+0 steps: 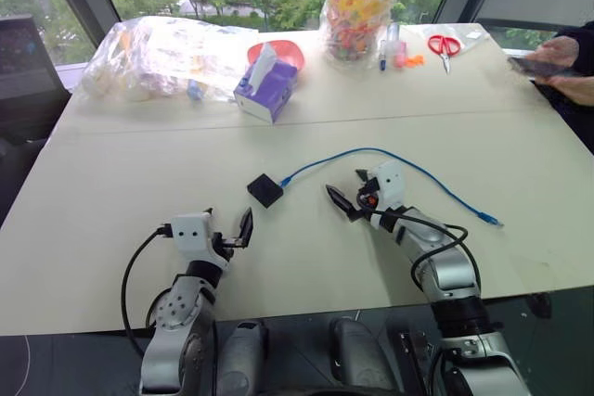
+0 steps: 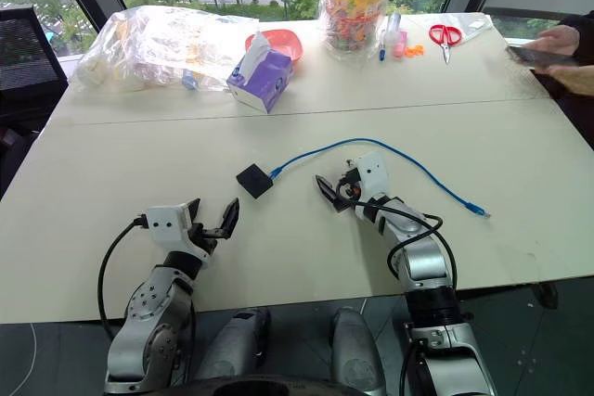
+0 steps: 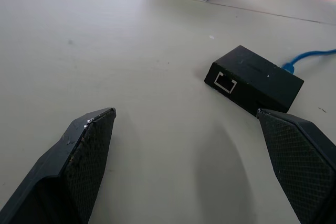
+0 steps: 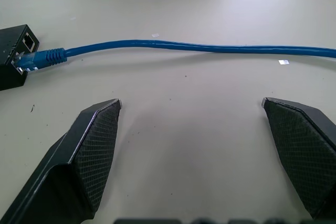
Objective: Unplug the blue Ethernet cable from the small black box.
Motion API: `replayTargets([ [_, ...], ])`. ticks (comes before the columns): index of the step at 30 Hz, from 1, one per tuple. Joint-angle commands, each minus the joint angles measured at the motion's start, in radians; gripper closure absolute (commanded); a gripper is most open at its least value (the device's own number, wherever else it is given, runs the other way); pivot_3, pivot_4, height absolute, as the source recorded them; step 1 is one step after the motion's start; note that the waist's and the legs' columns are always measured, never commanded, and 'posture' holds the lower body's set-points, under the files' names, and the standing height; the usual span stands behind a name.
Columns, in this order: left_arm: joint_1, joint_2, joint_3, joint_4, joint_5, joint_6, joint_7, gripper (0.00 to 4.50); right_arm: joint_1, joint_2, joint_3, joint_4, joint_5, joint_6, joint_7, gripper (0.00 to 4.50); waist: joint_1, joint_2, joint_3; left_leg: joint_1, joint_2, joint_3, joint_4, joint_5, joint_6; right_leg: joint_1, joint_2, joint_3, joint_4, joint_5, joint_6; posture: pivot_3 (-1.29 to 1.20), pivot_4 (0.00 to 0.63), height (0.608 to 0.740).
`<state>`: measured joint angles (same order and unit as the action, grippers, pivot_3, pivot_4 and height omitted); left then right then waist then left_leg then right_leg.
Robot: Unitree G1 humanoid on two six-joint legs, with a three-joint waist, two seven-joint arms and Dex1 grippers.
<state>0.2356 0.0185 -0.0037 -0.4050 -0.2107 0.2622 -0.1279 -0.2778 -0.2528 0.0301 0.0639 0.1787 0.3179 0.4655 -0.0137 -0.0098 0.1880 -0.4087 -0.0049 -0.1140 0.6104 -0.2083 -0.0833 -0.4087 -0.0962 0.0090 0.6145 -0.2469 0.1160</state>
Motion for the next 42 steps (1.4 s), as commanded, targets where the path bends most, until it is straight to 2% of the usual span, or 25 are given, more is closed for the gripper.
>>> replayTargets([
  [1, 0.007, 0.009, 0.006, -0.028, -0.010, 0.016, 0.000, 0.00, 0.025, -0.006, -0.006, 0.021, -0.003, 0.018, -0.007, 0.05, 0.000, 0.000, 0.000, 0.000, 0.000, 0.000, 0.000, 0.000, 0.000, 0.000, 0.000, 0.000, 0.000, 0.000, 0.000, 0.00, 0.150, 0.740],
  [5, 0.012, 0.011, 0.017, -0.050, -0.030, 0.010, -0.007, 0.00, 0.027, -0.010, -0.002, 0.017, -0.005, 0.019, -0.001, 0.05, 0.000, 0.000, 0.000, 0.000, 0.000, 0.000, 0.000, 0.000, 0.000, 0.000, 0.000, 0.000, 0.000, 0.000, 0.000, 0.00, 0.150, 0.740],
  [10, 0.013, 0.071, 0.043, -0.075, -0.088, 0.059, -0.067, 0.00, -0.004, -0.048, -0.015, 0.043, 0.001, 0.017, 0.038, 0.05, 0.001, 0.000, 0.000, -0.001, 0.000, 0.000, 0.000, 0.000, 0.000, 0.000, 0.000, 0.000, 0.000, 0.000, 0.000, 0.00, 0.150, 0.740],
  [14, 0.019, 0.161, 0.046, -0.117, -0.178, 0.121, -0.179, 0.00, -0.030, -0.105, 0.009, 0.029, 0.036, 0.046, 0.164, 0.05, 0.001, 0.000, 0.000, -0.001, 0.000, 0.000, 0.000, 0.000, 0.000, -0.001, 0.000, 0.000, -0.001, 0.000, 0.000, 0.00, 0.150, 0.740],
  [19, -0.016, 0.285, 0.110, -0.154, -0.291, 0.219, -0.265, 0.00, -0.088, -0.211, 0.047, 0.008, 0.073, 0.075, 0.359, 0.05, 0.000, 0.001, 0.001, -0.002, 0.000, 0.000, -0.002, 0.000, 0.001, -0.002, 0.000, 0.000, 0.000, 0.000, 0.000, 0.00, 0.150, 0.740],
  [23, -0.112, 0.425, 0.186, -0.104, -0.388, 0.306, -0.368, 0.00, -0.271, -0.285, 0.065, 0.092, 0.125, 0.143, 0.561, 0.05, -0.007, 0.004, 0.006, -0.002, 0.000, 0.000, -0.003, 0.000, 0.001, -0.004, 0.000, 0.000, 0.002, 0.003, -0.004, 0.00, 0.150, 0.740],
  [29, -0.203, 0.538, 0.234, -0.041, -0.458, 0.367, -0.464, 0.00, -0.551, -0.281, 0.161, 0.341, 0.055, 0.047, 0.758, 0.05, -0.008, 0.004, 0.006, -0.001, 0.000, 0.000, -0.003, 0.000, 0.001, -0.004, 0.001, 0.000, 0.002, 0.002, -0.003, 0.00, 0.150, 0.740],
  [34, -0.238, 0.599, 0.240, -0.011, -0.449, 0.373, -0.509, 0.00, -0.824, -0.196, 0.309, 0.702, -0.117, -0.207, 0.896, 0.05, -0.015, 0.004, 0.008, -0.001, 0.000, 0.001, -0.006, 0.000, 0.001, -0.006, 0.001, 0.000, 0.003, 0.002, -0.002, 0.00, 0.150, 0.740],
  [39, -0.244, 0.606, 0.256, -0.005, -0.432, 0.358, -0.498, 0.00, -1.005, -0.081, 0.406, 1.027, -0.295, -0.486, 0.862, 0.05, -0.032, 0.003, 0.008, 0.000, 0.000, 0.001, -0.011, 0.001, -0.001, -0.007, 0.001, 0.000, 0.003, 0.004, 0.001, 0.00, 0.150, 0.740],
  [42, -0.222, 0.600, 0.266, -0.024, -0.419, 0.349, -0.483, 0.00, -1.068, -0.031, 0.449, 1.142, -0.384, -0.583, 0.836, 0.05, -0.032, 0.003, 0.008, -0.001, 0.000, 0.001, -0.014, 0.002, -0.002, -0.010, 0.001, 0.001, 0.005, 0.005, 0.002, 0.00, 0.150, 0.740],
])
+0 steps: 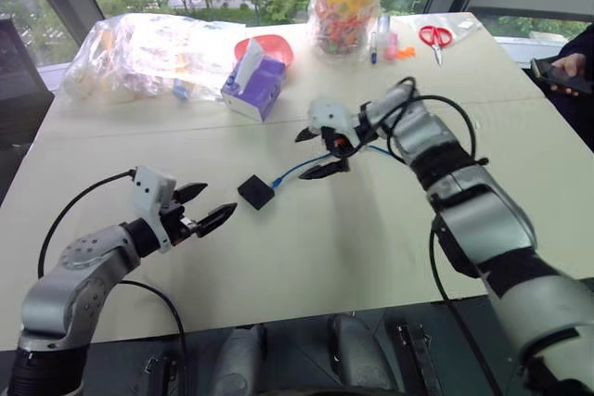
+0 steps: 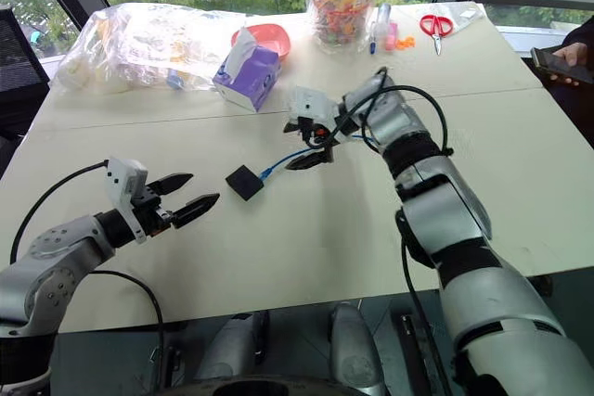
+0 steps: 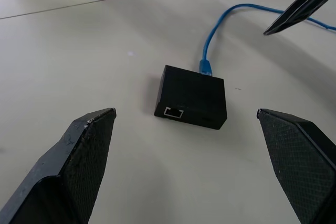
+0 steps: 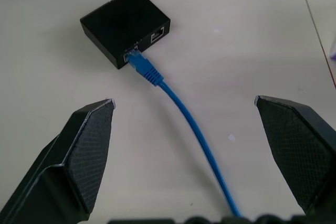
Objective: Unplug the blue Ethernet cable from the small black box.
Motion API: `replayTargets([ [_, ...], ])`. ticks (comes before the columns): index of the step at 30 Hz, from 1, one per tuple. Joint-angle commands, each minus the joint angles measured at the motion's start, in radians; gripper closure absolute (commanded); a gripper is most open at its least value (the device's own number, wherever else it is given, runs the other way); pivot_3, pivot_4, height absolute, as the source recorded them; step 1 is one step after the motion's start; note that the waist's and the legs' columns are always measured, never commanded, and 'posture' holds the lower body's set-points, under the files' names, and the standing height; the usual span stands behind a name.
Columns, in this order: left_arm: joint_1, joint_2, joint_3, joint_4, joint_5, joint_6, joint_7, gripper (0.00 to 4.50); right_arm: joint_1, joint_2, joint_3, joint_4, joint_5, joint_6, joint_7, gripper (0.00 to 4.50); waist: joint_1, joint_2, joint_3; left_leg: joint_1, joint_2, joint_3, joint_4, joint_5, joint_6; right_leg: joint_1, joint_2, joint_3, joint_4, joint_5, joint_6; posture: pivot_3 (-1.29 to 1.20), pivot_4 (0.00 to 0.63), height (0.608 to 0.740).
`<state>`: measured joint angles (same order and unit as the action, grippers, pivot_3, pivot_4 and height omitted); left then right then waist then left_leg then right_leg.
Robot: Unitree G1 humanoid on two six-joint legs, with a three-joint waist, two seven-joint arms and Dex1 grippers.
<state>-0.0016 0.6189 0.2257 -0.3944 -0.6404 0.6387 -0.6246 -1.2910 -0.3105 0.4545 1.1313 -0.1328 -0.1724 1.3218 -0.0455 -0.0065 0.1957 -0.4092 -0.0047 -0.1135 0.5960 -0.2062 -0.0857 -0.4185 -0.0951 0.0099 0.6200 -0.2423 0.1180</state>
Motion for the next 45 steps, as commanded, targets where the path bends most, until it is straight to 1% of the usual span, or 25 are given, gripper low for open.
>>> replayTargets([
  [1, 0.025, -0.002, 0.039, -0.043, 0.014, -0.031, 0.019, 0.00, -0.070, 0.041, 0.034, 0.098, -0.095, -0.113, -0.025, 0.05, 0.000, 0.000, 0.000, 0.000, 0.000, 0.000, -0.001, 0.000, 0.000, -0.001, 0.000, 0.000, 0.001, 0.000, 0.000, 0.00, 0.150, 0.740],
  [5, 0.073, -0.018, 0.054, -0.078, 0.024, -0.051, 0.043, 0.00, -0.117, 0.088, 0.082, 0.153, -0.206, -0.203, -0.089, 0.05, -0.002, 0.000, 0.000, 0.000, 0.000, 0.001, -0.002, 0.000, 0.000, -0.007, 0.000, 0.002, 0.010, -0.001, 0.001, 0.00, 0.150, 0.740],
  [7, 0.093, -0.026, 0.063, -0.090, 0.027, -0.057, 0.053, 0.00, -0.137, 0.116, 0.086, 0.169, -0.233, -0.222, -0.108, 0.05, -0.005, 0.000, 0.000, 0.000, 0.001, 0.000, -0.002, 0.001, -0.001, -0.008, 0.001, 0.003, 0.012, -0.001, 0.001, 0.00, 0.150, 0.740],
  [10, 0.118, -0.029, 0.061, -0.099, 0.056, -0.077, 0.070, 0.00, -0.158, 0.154, 0.072, 0.186, -0.247, -0.229, -0.097, 0.05, -0.011, 0.000, 0.000, 0.001, 0.001, 0.000, -0.002, 0.001, -0.002, -0.008, 0.002, 0.004, 0.012, -0.001, 0.001, 0.00, 0.150, 0.740],
  [13, 0.128, -0.039, 0.065, -0.105, 0.065, -0.091, 0.085, 0.00, -0.170, 0.178, 0.091, 0.196, -0.293, -0.249, -0.118, 0.05, -0.014, 0.000, 0.000, 0.001, 0.001, 0.000, -0.002, 0.002, -0.004, -0.008, 0.003, 0.004, 0.012, -0.001, 0.001, 0.00, 0.150, 0.740],
  [19, 0.157, -0.054, 0.074, -0.117, 0.070, -0.112, 0.100, 0.00, -0.187, 0.219, 0.088, 0.208, -0.330, -0.253, -0.120, 0.05, -0.021, 0.000, 0.000, 0.001, 0.001, 0.000, -0.002, 0.003, -0.004, -0.008, 0.003, 0.005, 0.012, -0.001, 0.001, 0.00, 0.150, 0.740],
  [28, 0.171, -0.066, 0.076, -0.118, 0.077, -0.134, 0.116, 0.00, -0.207, 0.283, 0.100, 0.229, -0.403, -0.212, -0.192, 0.05, -0.024, 0.000, 0.000, 0.001, 0.001, 0.000, -0.002, 0.003, -0.004, -0.008, 0.003, 0.005, 0.013, -0.001, 0.001, 0.00, 0.150, 0.740],
  [31, 0.179, -0.071, 0.081, -0.123, 0.079, -0.141, 0.122, 0.00, -0.208, 0.303, 0.119, 0.234, -0.439, -0.206, -0.212, 0.81, -0.024, 0.000, 0.000, 0.001, 0.001, 0.000, -0.002, 0.003, -0.004, -0.008, 0.003, 0.005, 0.013, -0.001, 0.001, 0.00, 0.150, 0.740],
  [33, 0.181, -0.072, 0.081, -0.124, 0.080, -0.143, 0.126, 0.00, -0.206, 0.308, 0.128, 0.237, -0.457, -0.203, -0.221, 1.67, -0.024, 0.000, 0.000, 0.001, 0.001, 0.000, -0.002, 0.003, -0.004, -0.008, 0.003, 0.005, 0.013, -0.001, 0.001, 0.00, 0.150, 0.740],
  [35, 0.189, -0.076, 0.083, -0.129, 0.080, -0.147, 0.130, 0.00, -0.200, 0.314, 0.135, 0.239, -0.472, -0.201, -0.223, 2.79, -0.024, 0.000, 0.000, 0.001, 0.001, 0.000, -0.002, 0.003, -0.004, -0.008, 0.003, 0.005, 0.014, -0.001, 0.001, 0.00, 0.150, 0.740],
  [38, 0.195, -0.080, 0.086, -0.136, 0.084, -0.148, 0.137, 0.00, -0.193, 0.326, 0.144, 0.244, -0.493, -0.193, -0.233, 4.36, -0.024, 0.000, 0.000, 0.002, 0.001, 0.000, -0.001, 0.003, -0.004, -0.008, 0.003, 0.005, 0.015, -0.001, 0.001, 0.00, 0.150, 0.740],
  [39, 0.198, -0.083, 0.088, -0.140, 0.084, -0.148, 0.140, 0.00, -0.192, 0.328, 0.145, 0.244, -0.497, -0.192, -0.234, 4.44, -0.024, 0.000, 0.000, 0.002, 0.001, 0.000, -0.001, 0.003, -0.004, -0.008, 0.003, 0.005, 0.015, -0.001, 0.000, 0.00, 0.150, 0.740],
  [43, 0.204, -0.088, 0.092, -0.149, 0.086, -0.148, 0.147, 0.00, -0.188, 0.329, 0.135, 0.244, -0.495, -0.194, -0.222, 4.44, -0.024, -0.001, 0.000, 0.003, 0.001, 0.000, 0.000, 0.003, -0.004, -0.007, 0.004, 0.006, 0.017, -0.001, 0.000, 0.00, 0.150, 0.740],
  [45, 0.203, -0.088, 0.097, -0.154, 0.083, -0.142, 0.152, 0.00, -0.192, 0.304, 0.161, 0.233, -0.529, -0.252, -0.322, 4.44, -0.024, -0.001, 0.000, 0.003, 0.001, 0.000, 0.000, 0.003, -0.004, -0.007, 0.004, 0.006, 0.017, -0.001, 0.000, 0.00, 0.150, 0.740],
])
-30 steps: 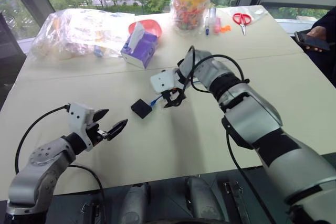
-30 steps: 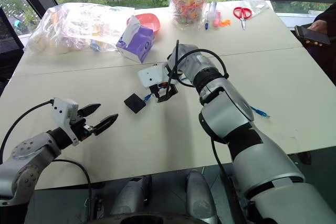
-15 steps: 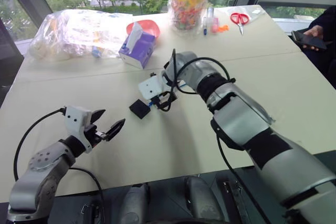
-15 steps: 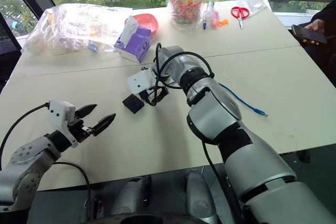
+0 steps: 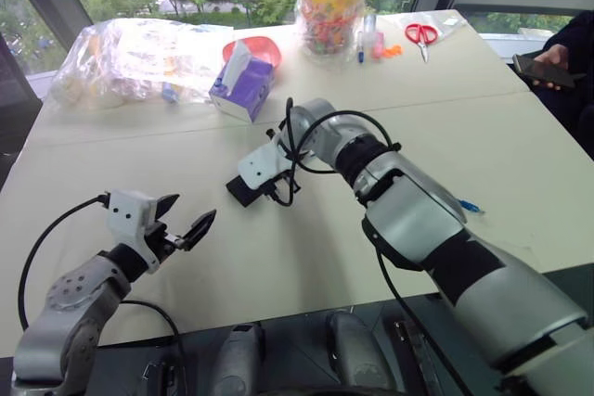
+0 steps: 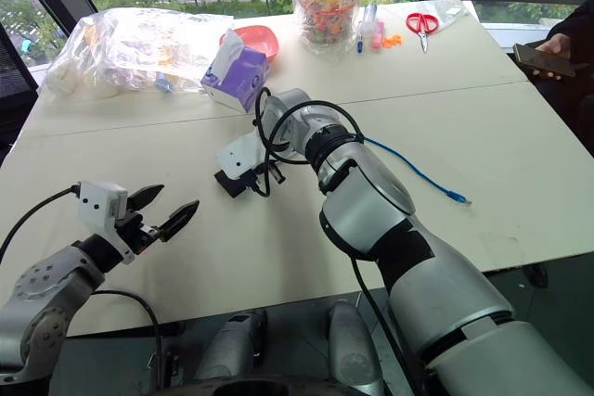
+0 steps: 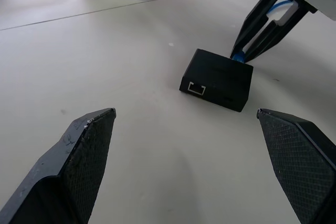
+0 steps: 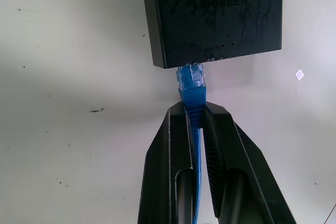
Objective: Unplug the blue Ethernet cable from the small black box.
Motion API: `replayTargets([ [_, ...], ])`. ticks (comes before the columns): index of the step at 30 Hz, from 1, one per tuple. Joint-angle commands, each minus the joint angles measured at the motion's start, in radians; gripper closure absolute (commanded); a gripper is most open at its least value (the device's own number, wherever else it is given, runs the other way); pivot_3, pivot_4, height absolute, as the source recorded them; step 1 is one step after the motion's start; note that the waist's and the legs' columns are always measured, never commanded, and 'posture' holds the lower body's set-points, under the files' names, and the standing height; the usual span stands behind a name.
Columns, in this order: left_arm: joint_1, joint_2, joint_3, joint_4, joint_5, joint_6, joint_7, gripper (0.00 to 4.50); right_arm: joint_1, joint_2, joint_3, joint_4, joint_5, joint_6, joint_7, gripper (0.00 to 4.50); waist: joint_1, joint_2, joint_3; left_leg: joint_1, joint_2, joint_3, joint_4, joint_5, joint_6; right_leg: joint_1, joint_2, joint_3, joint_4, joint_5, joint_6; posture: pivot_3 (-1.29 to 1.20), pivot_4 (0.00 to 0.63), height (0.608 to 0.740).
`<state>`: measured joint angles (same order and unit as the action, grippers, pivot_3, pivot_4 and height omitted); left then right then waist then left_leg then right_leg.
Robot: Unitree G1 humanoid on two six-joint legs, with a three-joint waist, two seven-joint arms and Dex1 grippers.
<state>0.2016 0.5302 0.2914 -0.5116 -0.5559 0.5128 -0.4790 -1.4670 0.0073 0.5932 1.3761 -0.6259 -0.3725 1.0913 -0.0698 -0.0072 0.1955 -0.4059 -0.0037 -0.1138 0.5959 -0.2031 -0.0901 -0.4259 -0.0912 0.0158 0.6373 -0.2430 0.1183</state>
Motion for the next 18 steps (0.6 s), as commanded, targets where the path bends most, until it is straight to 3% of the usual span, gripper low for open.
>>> replayTargets([
  [1, 0.000, 0.001, 0.036, -0.041, -0.007, -0.011, 0.008, 0.00, -0.019, -0.032, 0.040, -0.019, -0.061, -0.090, -0.169, 4.44, 0.000, 0.000, 0.000, 0.000, 0.000, 0.000, 0.000, 0.000, 0.000, 0.000, 0.000, 0.000, 0.000, 0.000, 0.000, 0.00, 0.150, 0.740],
  [12, -0.144, -0.008, 0.085, 0.023, -0.131, 0.060, 0.031, 0.00, 0.100, -0.272, 0.020, -0.135, -0.102, -0.380, -0.829, 4.44, 0.002, -0.001, -0.001, -0.001, 0.000, 0.000, 0.001, 0.001, -0.001, 0.000, 0.000, 0.000, 0.000, 0.000, 0.000, 0.00, 0.150, 0.740],
  [18, -0.304, 0.004, 0.053, 0.105, -0.196, 0.122, -0.005, 0.00, 0.276, -0.388, -0.015, -0.383, -0.134, -0.380, -1.076, 4.44, 0.000, -0.002, -0.001, -0.001, 0.000, 0.000, 0.002, 0.001, -0.001, 0.000, 0.000, 0.001, 0.001, 0.000, 0.000, 0.00, 0.150, 0.740],
])
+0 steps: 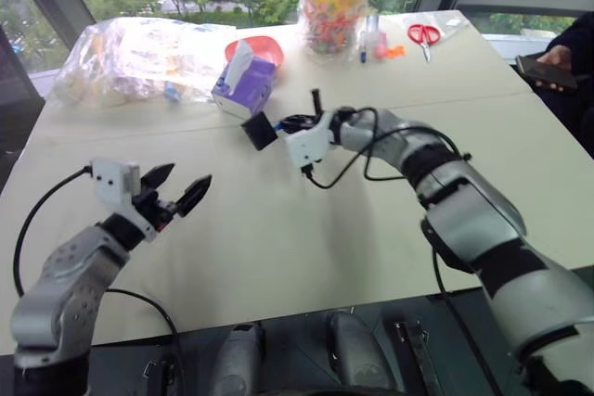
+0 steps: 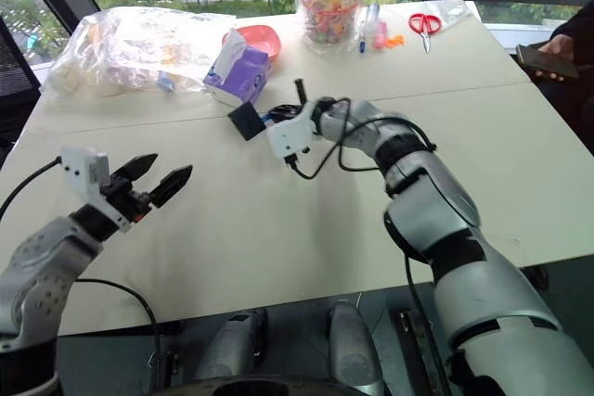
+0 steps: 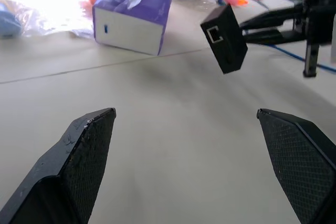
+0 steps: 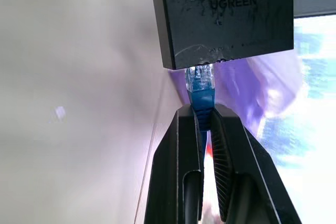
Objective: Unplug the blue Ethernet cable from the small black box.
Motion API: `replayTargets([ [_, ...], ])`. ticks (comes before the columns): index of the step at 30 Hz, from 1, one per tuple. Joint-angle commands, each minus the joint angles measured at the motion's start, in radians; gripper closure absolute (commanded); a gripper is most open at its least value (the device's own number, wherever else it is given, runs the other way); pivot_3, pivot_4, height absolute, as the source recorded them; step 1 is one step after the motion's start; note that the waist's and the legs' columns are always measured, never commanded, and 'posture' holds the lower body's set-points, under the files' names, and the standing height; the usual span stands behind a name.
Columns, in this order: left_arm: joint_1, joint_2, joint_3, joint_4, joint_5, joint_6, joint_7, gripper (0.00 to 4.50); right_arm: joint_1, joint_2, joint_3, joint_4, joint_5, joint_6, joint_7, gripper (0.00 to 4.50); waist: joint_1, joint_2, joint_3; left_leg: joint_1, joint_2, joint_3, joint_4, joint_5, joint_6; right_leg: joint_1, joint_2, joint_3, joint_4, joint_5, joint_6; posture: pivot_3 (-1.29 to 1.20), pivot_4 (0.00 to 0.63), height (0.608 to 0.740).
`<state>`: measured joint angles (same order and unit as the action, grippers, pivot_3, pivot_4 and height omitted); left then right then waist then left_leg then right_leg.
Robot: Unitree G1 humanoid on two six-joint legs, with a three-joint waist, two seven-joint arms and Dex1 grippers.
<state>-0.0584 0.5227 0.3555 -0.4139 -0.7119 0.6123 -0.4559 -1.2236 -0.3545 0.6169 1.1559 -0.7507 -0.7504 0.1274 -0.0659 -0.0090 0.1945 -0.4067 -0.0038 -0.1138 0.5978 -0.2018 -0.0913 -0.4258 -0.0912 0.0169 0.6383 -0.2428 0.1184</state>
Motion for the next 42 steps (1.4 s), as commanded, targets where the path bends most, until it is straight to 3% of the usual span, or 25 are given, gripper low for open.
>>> replayTargets([
  [1, -0.075, 0.011, -0.028, 0.024, -0.043, 0.031, -0.037, 0.00, 0.064, -0.041, -0.048, -0.219, -0.018, 0.011, -0.148, 4.44, -0.005, 0.000, 0.000, 0.000, 0.000, 0.001, 0.000, 0.000, 0.000, 0.000, 0.000, 0.001, 0.000, 0.000, 0.000, 0.00, 0.150, 0.740],
  [5, -0.171, 0.012, -0.068, 0.046, -0.144, 0.126, -0.082, 0.00, 0.207, -0.079, -0.105, -0.487, -0.072, 0.126, -0.294, 4.44, -0.003, 0.000, 0.000, 0.001, 0.000, 0.001, 0.000, 0.000, 0.000, 0.000, 0.000, 0.002, 0.003, 0.000, 0.000, 0.00, 0.150, 0.740],
  [11, -0.259, 0.042, -0.086, 0.102, -0.175, 0.178, -0.131, 0.00, 0.315, -0.078, -0.136, -0.712, -0.112, 0.219, -0.315, 4.44, -0.003, -0.001, 0.000, 0.002, 0.000, 0.001, 0.003, 0.000, 0.000, 0.000, 0.000, 0.002, 0.008, 0.000, 0.000, 0.00, 0.150, 0.740],
  [32, -0.396, -0.021, -0.173, 0.126, -0.069, 0.093, -0.137, 0.00, 0.386, -0.056, -0.140, -0.771, -0.063, 0.206, -0.213, 4.44, -0.002, -0.001, 0.000, 0.001, 0.000, 0.000, 0.014, 0.000, 0.000, 0.004, 0.001, 0.002, 0.009, 0.001, -0.001, 0.00, 0.150, 0.740],
  [35, -0.392, -0.021, -0.178, 0.120, -0.063, 0.089, -0.139, 0.79, 0.387, -0.054, -0.145, -0.771, -0.052, 0.204, -0.201, 4.50, -0.002, -0.001, 0.000, 0.001, 0.000, 0.000, 0.014, 0.000, 0.000, 0.004, 0.001, 0.002, 0.009, 0.001, -0.001, 0.00, 0.150, 0.740],
  [42, -0.372, -0.008, -0.181, 0.108, -0.055, 0.092, -0.157, 4.02, 0.387, -0.064, -0.148, -0.762, -0.046, 0.194, -0.192, 4.50, -0.001, -0.002, 0.000, 0.001, 0.000, 0.000, 0.014, 0.000, 0.000, 0.004, 0.001, 0.002, 0.009, 0.000, -0.001, 0.00, 0.150, 0.740],
])
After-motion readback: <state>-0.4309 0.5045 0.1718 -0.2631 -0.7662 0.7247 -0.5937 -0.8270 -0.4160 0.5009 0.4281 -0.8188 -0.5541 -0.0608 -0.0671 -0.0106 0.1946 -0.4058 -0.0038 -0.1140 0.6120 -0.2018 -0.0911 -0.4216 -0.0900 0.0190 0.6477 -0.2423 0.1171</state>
